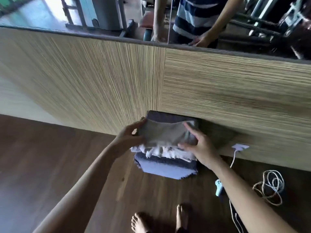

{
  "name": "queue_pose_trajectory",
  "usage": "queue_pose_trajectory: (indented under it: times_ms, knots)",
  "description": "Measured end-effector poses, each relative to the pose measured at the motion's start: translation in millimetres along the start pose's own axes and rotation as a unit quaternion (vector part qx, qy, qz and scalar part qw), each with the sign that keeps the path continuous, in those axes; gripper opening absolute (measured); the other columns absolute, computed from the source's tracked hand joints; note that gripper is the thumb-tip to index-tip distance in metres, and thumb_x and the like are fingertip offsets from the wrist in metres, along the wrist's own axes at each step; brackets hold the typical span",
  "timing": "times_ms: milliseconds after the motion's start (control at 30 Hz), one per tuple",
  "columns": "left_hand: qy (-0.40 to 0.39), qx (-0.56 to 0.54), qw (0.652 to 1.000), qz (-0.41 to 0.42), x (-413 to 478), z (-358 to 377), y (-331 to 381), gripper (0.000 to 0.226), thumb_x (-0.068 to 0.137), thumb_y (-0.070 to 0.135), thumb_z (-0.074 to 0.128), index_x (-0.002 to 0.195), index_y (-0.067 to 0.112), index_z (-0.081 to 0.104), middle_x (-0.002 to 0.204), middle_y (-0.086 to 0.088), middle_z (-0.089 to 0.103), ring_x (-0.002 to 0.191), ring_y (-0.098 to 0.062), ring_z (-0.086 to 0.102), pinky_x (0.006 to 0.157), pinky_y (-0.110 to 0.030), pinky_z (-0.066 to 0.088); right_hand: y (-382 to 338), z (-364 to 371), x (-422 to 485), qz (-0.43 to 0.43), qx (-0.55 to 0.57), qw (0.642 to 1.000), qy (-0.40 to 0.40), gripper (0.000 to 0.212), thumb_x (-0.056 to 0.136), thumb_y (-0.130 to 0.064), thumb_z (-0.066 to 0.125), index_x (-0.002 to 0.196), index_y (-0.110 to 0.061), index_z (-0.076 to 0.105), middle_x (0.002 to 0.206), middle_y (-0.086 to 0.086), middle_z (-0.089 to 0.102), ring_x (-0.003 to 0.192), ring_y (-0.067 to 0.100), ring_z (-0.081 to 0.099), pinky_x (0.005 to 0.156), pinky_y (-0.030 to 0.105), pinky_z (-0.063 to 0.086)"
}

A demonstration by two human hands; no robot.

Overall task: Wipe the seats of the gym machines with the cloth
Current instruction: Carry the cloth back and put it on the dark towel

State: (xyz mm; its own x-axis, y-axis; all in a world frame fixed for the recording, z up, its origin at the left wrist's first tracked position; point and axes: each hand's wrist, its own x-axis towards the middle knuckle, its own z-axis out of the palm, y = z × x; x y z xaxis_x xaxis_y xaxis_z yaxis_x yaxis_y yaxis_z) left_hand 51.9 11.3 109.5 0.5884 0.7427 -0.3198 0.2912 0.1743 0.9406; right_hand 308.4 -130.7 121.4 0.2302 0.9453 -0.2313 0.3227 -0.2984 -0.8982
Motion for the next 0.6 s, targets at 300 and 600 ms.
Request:
queue_pose_trajectory:
  times_ms: [300,600]
  knots:
    - [0.0,0.229,0.973,0.029,84.1,45.8,-146.1,0.087,0.07,-0.004,0.084,0.147,0.006,0.044,0.149,-0.009,0.039,0.135,-0.025,0.044,0.102,-0.038,0.051,152.6,52.1,42.3,0.044,-0.12,0.986,0.107,0.054,0.085,-0.003,0.073,0.136,-0.015,0.06,0.084,-0.002,0.052,0.08,0.011,0.056,0.074,0.006,0.037]
    - [-0.093,0.622,0.777,0.04,79.9,50.9,-189.5,0.082,0.09,0.073,0.002,0.156,0.029,-0.019,0.162,0.007,-0.029,0.153,-0.026,-0.016,0.122,-0.049,-0.004,196.2,55.8,48.8,0.011,-0.413,0.911,-0.007,0.06,0.085,-0.041,0.07,0.138,-0.024,0.048,0.165,-0.003,0.022,0.15,0.021,0.026,0.108,0.043,0.035]
